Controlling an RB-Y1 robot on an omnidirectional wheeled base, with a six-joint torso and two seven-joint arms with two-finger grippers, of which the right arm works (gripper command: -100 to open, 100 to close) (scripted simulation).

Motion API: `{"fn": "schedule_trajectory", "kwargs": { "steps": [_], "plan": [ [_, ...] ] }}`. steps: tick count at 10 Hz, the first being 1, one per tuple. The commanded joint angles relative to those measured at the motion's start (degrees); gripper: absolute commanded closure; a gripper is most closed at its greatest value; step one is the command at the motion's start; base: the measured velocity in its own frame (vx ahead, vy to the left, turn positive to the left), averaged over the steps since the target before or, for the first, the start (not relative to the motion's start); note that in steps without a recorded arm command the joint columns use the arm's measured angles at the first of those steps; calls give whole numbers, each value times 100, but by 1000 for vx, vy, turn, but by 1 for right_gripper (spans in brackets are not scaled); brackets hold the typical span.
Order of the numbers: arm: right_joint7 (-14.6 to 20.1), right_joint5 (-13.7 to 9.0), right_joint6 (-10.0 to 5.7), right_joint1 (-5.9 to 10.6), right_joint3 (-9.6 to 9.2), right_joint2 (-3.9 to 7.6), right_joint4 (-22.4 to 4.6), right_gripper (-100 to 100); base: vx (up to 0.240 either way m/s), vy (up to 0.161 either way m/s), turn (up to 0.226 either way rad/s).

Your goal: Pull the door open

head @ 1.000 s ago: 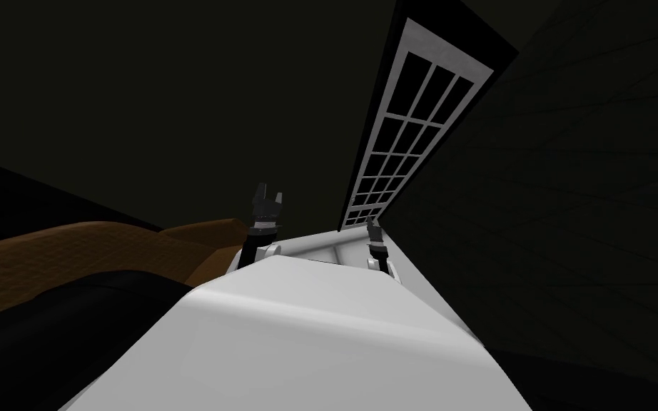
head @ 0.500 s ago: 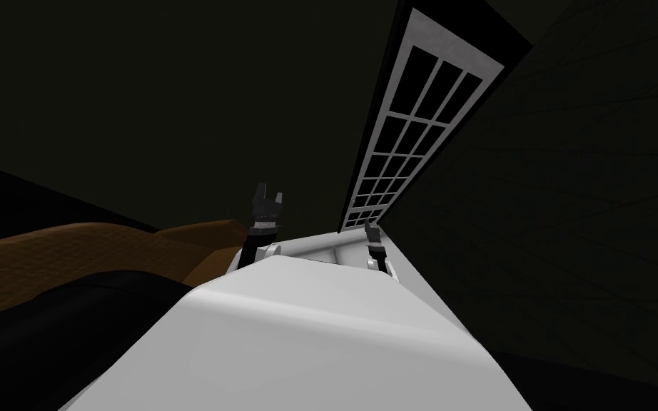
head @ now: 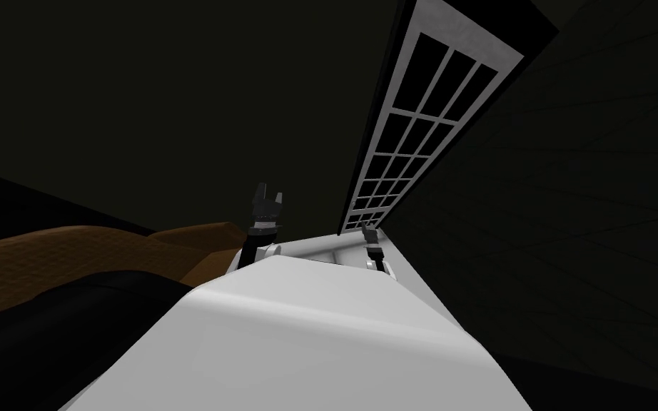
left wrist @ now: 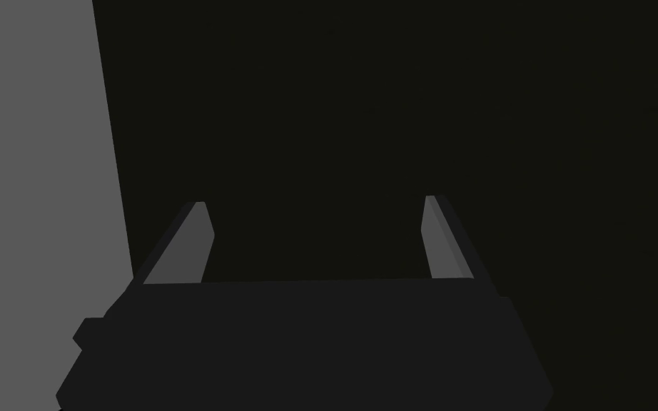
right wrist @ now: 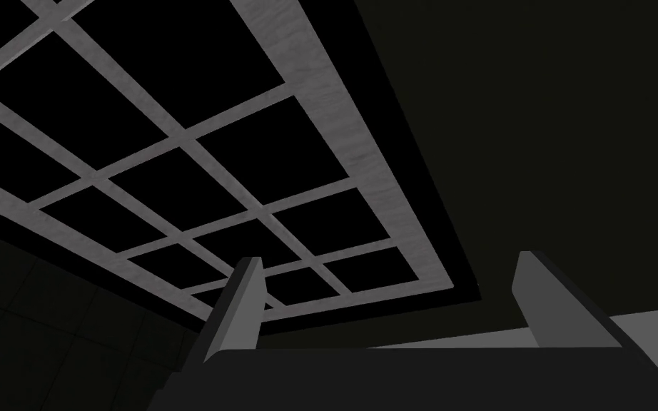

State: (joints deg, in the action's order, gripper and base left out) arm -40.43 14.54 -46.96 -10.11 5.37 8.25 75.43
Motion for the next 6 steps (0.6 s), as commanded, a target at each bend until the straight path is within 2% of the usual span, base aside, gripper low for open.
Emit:
{"fn": "schedule_trajectory", "kwargs": {
  "steps": [1, 2, 3, 6],
  "plan": [
    [-164, 62, -47, 96, 11, 30, -260, -100, 105, -34, 34],
    [-261, 99, -88, 151, 18, 45, -425, -100, 83, -44, 40],
    [-261, 99, -88, 151, 18, 45, -425, -100, 53, -29, 12],
    [-550, 209, -210, 318, 39, 89, -918, -100, 72, -37, 28]
  ]
}}
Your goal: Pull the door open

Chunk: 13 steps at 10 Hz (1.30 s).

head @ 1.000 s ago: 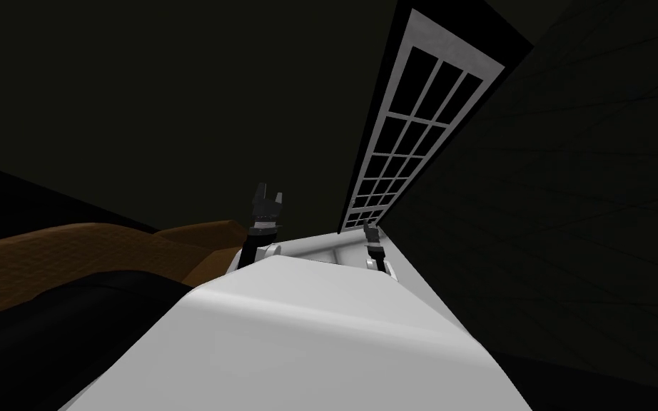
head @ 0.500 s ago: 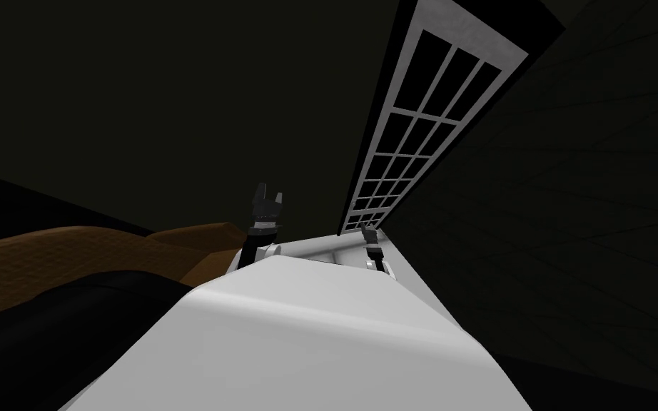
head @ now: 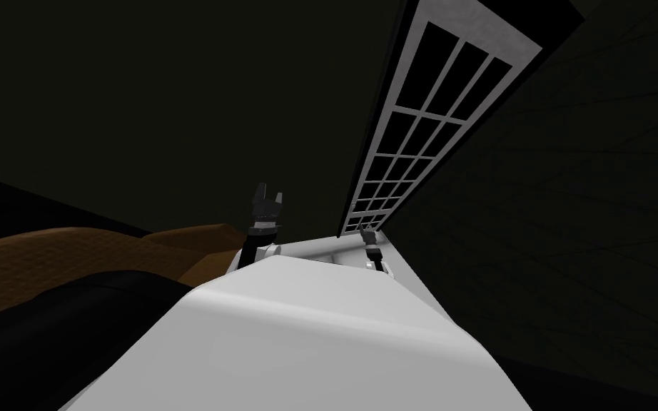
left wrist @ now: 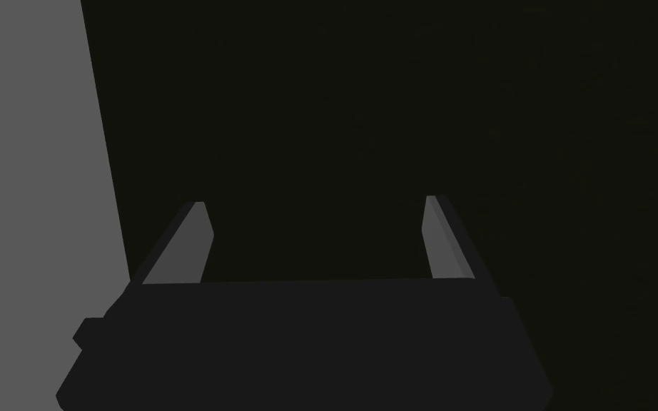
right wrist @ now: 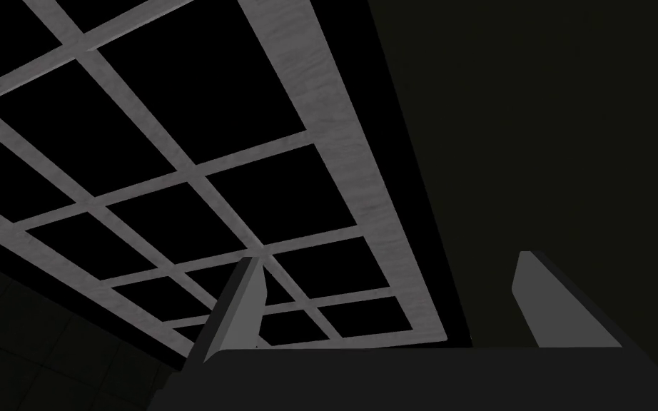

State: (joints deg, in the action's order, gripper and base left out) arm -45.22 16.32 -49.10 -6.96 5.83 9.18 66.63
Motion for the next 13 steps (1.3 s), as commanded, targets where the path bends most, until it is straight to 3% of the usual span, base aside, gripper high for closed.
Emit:
{"fn": "schedule_trajectory", "kwargs": {
  "steps": [1, 13],
  "plan": [
    [-164, 67, -35, 57, 0, 11, -199, -100, 102, -33, 34],
    [-1162, 448, -457, 631, 72, 154, -1903, -100, 94, -41, 28]
  ]
}}
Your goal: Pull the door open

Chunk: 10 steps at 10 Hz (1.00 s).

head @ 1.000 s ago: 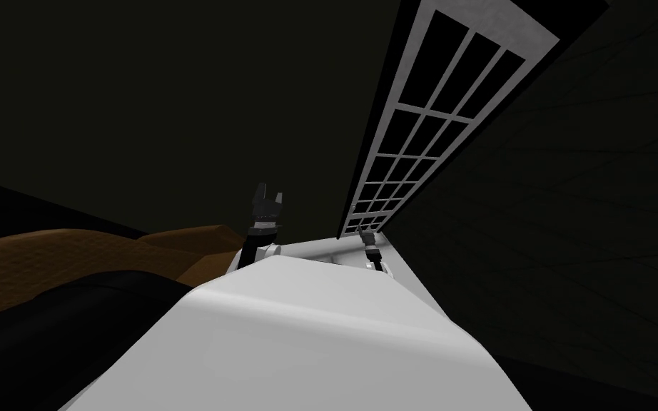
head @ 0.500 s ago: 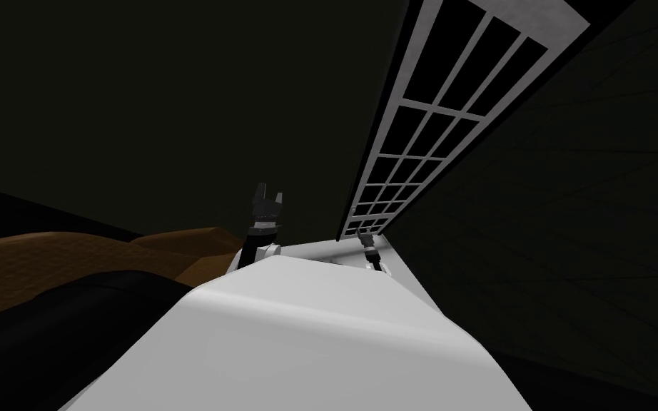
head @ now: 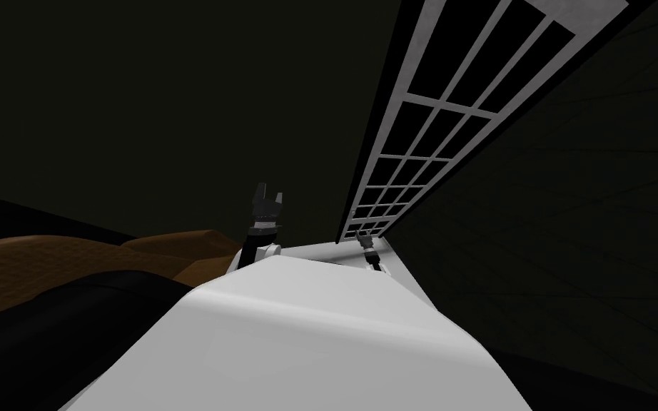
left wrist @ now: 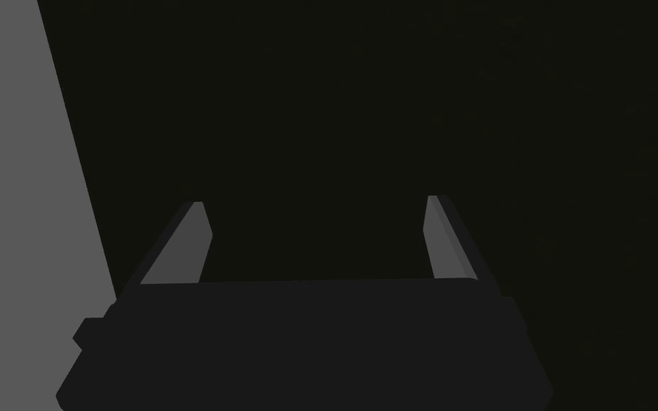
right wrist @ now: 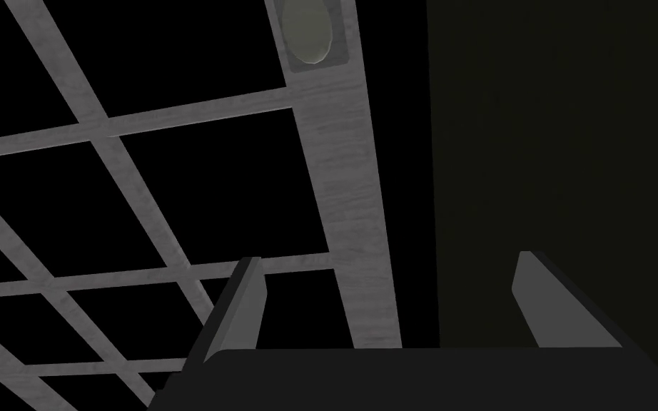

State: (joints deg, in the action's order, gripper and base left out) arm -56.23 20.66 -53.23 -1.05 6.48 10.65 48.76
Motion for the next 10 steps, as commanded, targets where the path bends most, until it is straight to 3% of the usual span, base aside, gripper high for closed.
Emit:
{"fn": "schedule_trajectory", "kwargs": {
  "steps": [1, 10],
  "plan": [
    [-132, 42, -74, 81, 13, 17, -236, -100, 87, -32, 26],
    [-817, 304, -363, 475, 62, 107, -1405, -100, 105, -39, 26]
  ]
}}
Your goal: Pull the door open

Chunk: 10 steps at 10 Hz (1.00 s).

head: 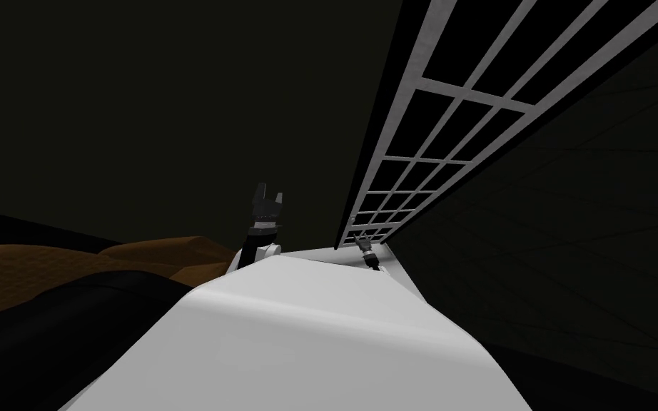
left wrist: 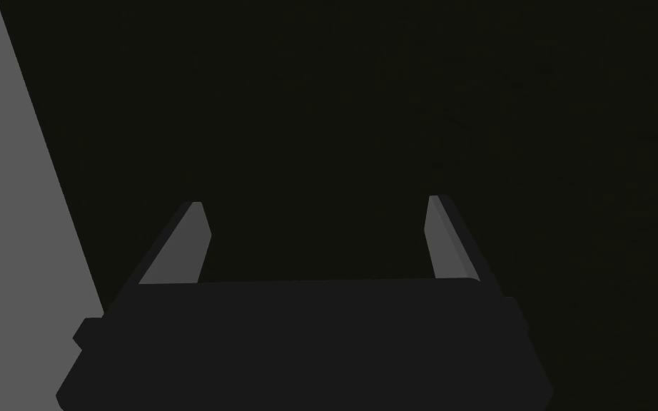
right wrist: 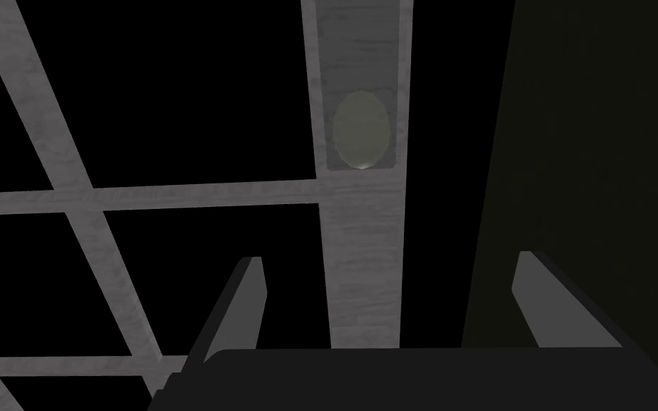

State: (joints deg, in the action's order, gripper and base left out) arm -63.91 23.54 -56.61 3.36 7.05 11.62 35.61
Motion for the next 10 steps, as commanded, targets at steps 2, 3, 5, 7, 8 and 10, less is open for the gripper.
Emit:
{"fn": "schedule_trajectory", "kwargs": {
  "steps": [2, 3, 5, 7, 8, 10],
  "plan": [
    [-148, 17, 98, 98, -12, -162, -41, -100, 65, -33, -61],
    [-234, 26, 162, 159, -20, -267, -62, -100, 150, -70, -129],
    [-318, 35, 226, 220, -28, -370, -83, -100, 189, -12, -14],
    [-388, 43, 279, 270, -35, -455, -101, -100, 222, 16, 11],
    [-414, 45, 298, 288, -37, -486, -107, -100, 227, 31, 45],
    [-411, 51, 258, 247, -45, -481, -146, -100, 117, 28, -17]
  ]
}}
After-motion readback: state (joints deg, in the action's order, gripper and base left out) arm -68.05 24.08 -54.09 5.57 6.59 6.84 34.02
